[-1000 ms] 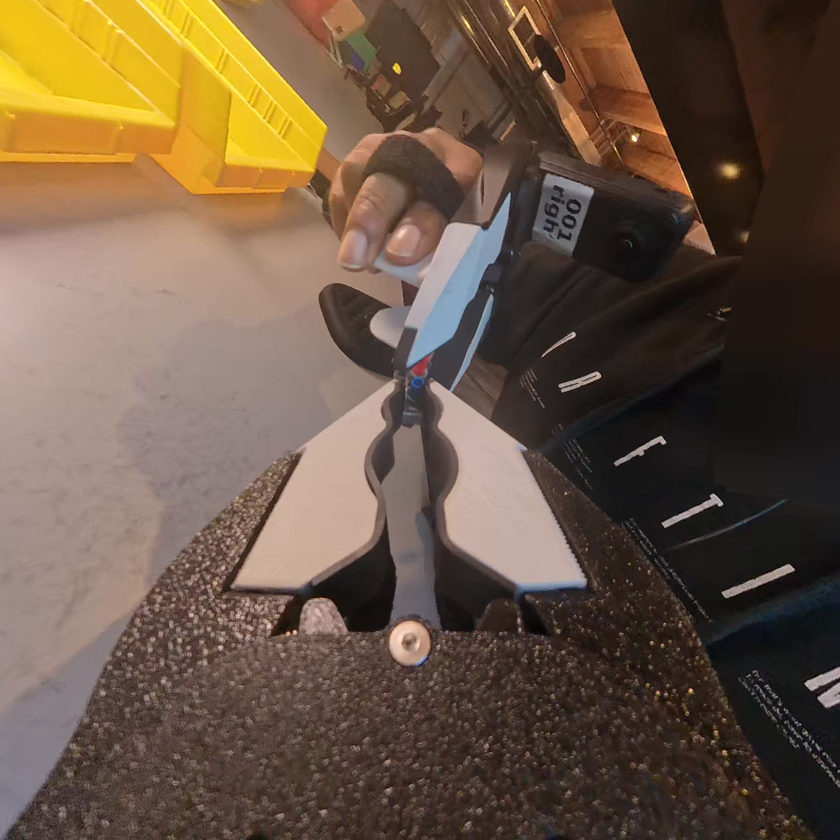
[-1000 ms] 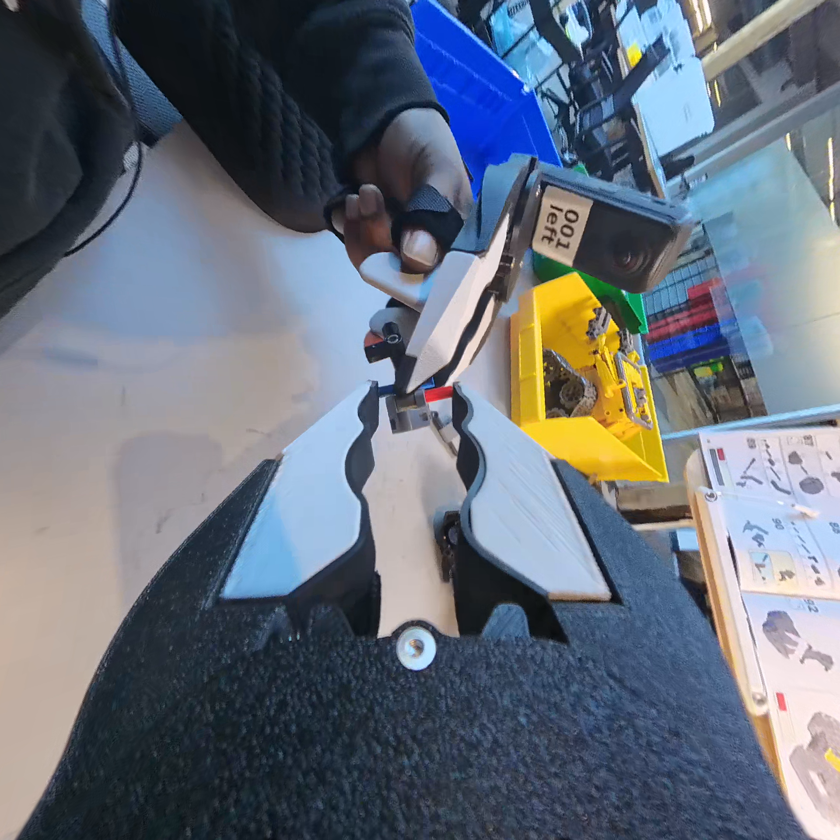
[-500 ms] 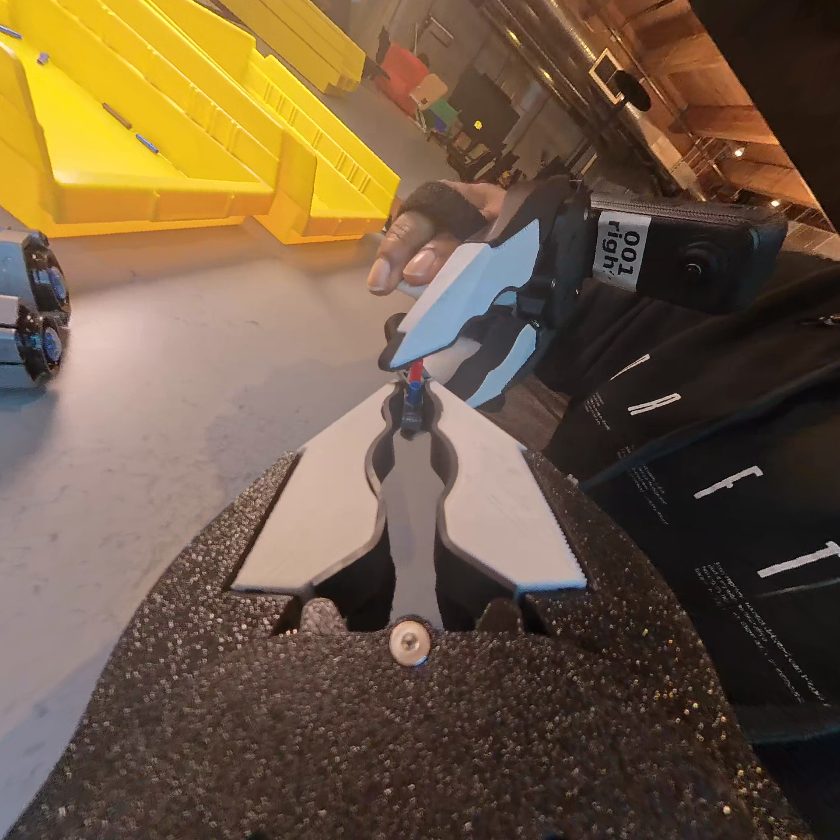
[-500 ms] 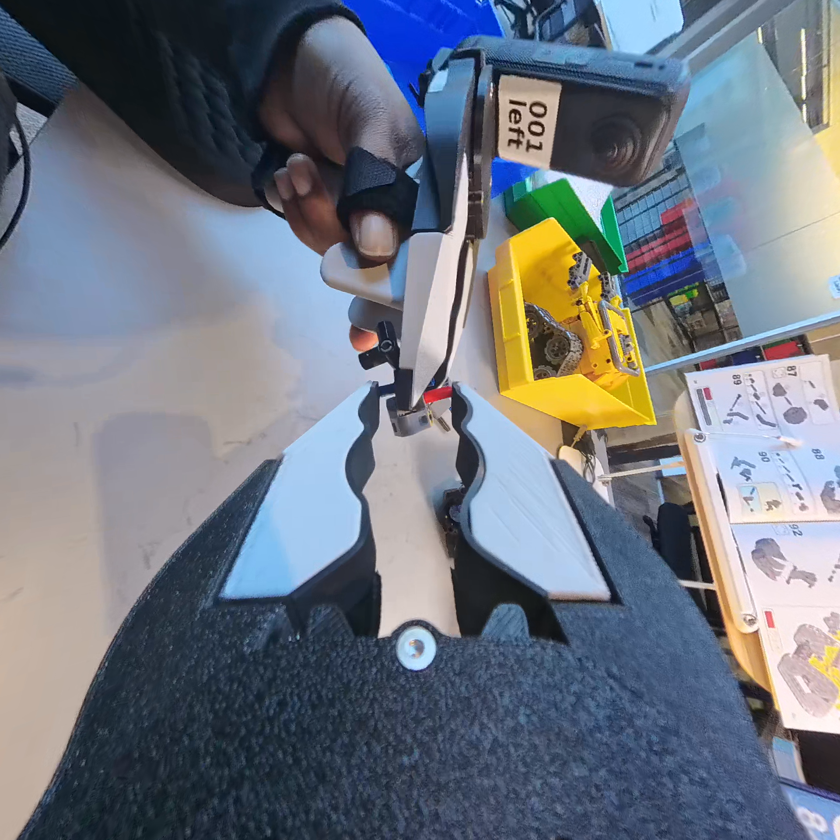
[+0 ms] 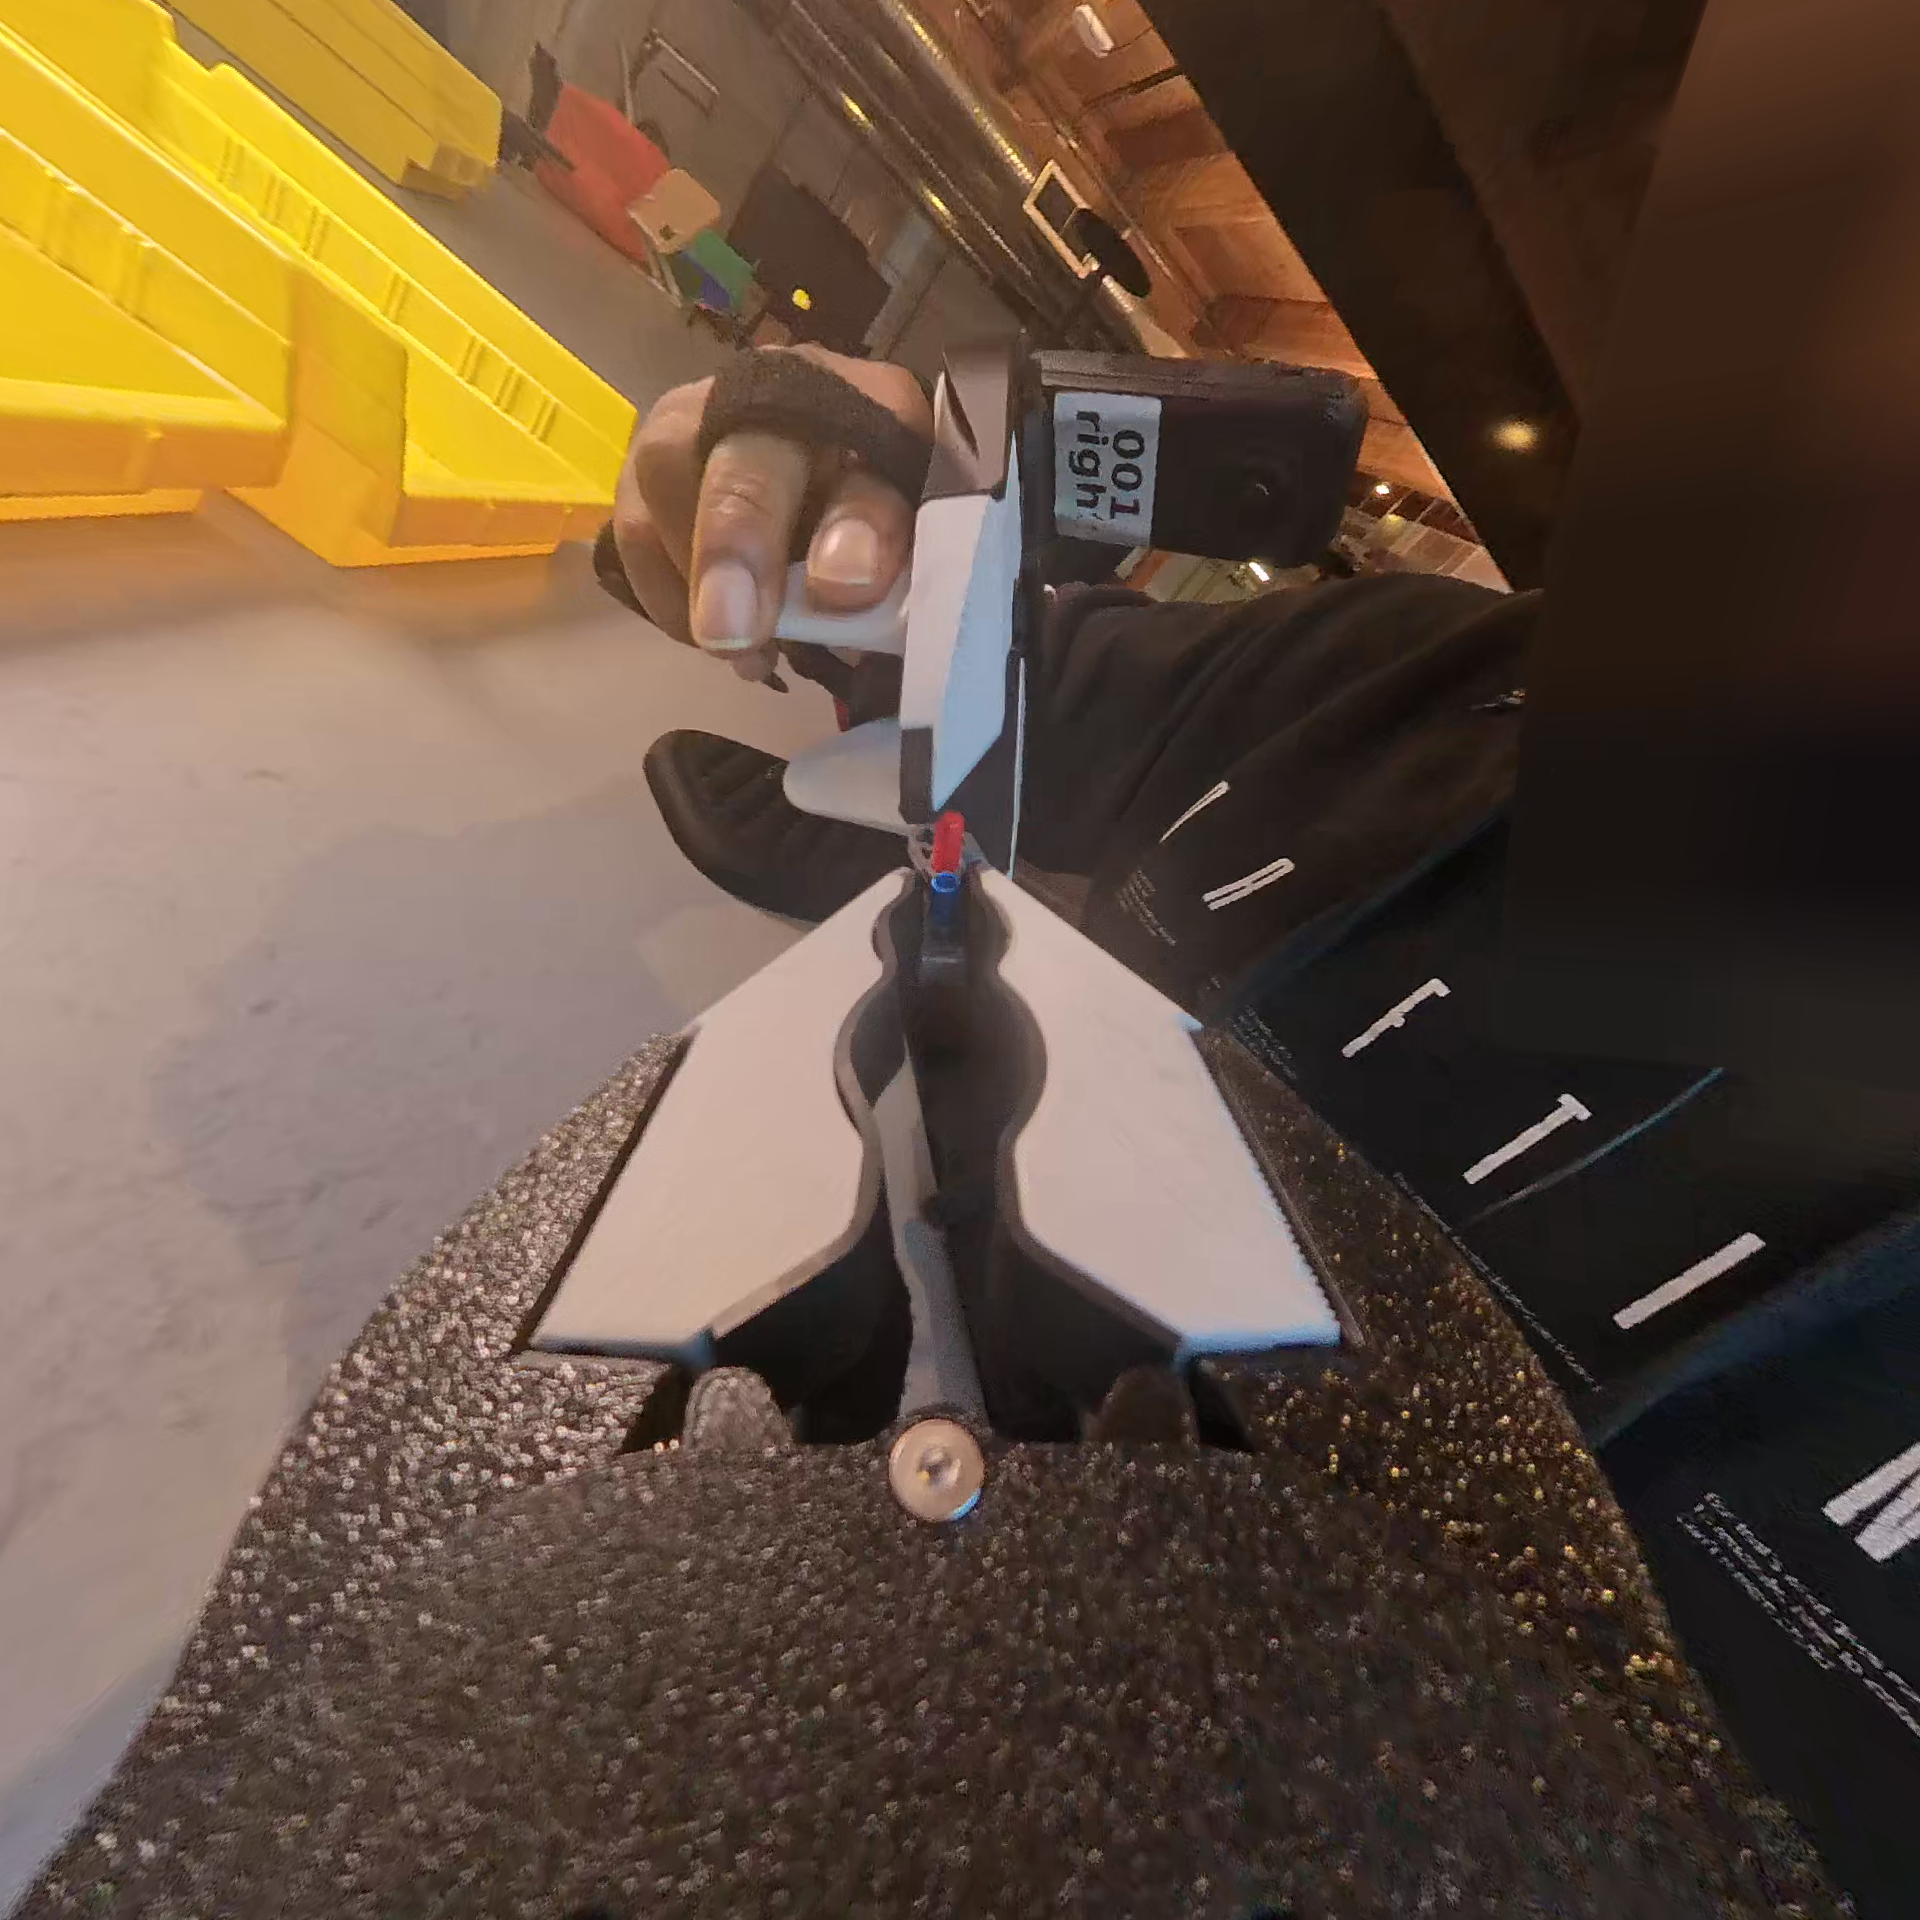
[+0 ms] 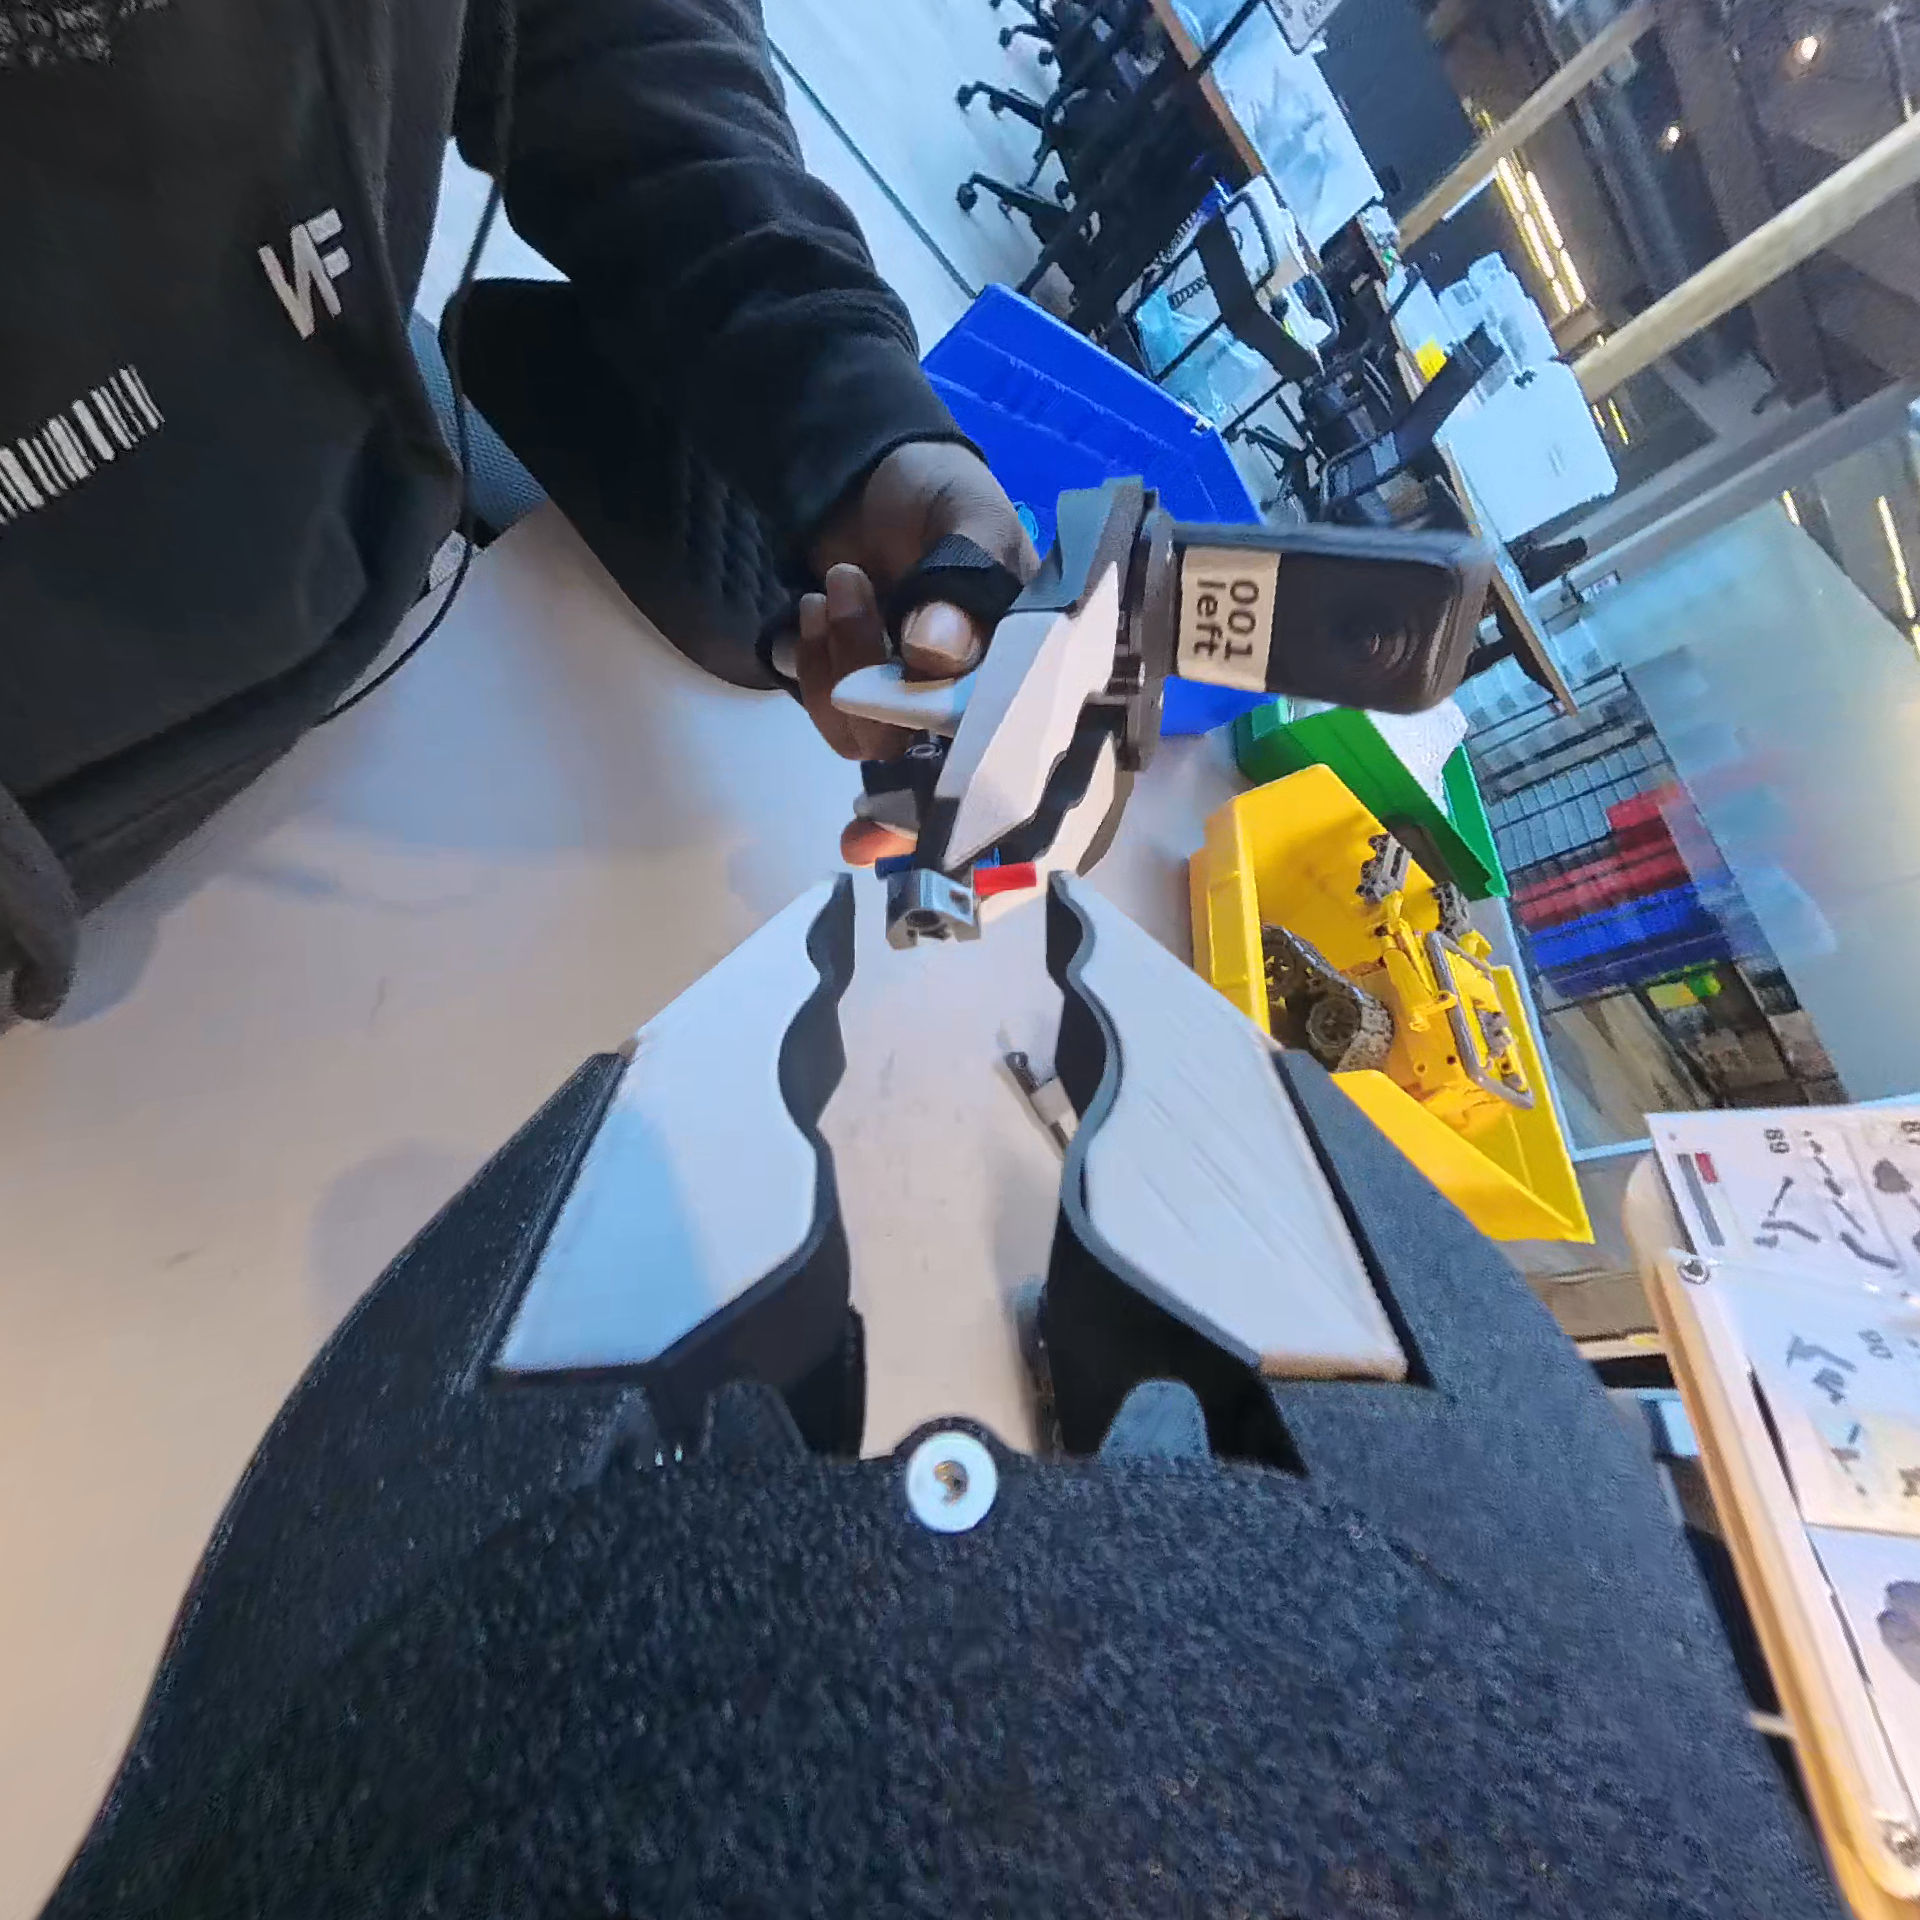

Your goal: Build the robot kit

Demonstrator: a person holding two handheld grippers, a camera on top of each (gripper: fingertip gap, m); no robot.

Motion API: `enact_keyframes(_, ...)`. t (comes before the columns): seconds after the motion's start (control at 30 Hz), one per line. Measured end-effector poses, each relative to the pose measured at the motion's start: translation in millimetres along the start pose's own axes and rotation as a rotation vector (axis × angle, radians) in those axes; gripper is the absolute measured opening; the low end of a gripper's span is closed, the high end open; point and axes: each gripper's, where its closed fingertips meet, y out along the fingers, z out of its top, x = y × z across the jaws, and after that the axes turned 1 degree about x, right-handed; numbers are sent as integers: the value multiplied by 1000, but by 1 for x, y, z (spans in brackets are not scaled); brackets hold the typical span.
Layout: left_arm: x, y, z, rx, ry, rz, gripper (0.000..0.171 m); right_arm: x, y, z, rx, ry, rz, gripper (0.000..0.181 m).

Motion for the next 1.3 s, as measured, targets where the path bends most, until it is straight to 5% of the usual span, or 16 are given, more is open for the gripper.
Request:
enact_keyframes(0.23, 4, 2, -2, 30, -103, -88, 6, -3, 2, 3, 2, -4, 30, 29)
enact_keyframes(0.7, -41, -1, -12, 113, -341, 110, 7, -8, 11, -43, -312, 85, -46, 25)
enact_keyframes(0.87, -51, -6, -9, 126, -316, 147, 17, -3, 13, -58, -300, 185, -94, 24)
enact_keyframes(1.17, -55, -12, -9, 101, -270, 220, 18, 1, 16, -64, -355, 63, -169, 24)
enact_keyframes(1.3, -42, -13, -8, 99, -256, 145, 36, 1, 15, -61, -345, 61, -180, 24)
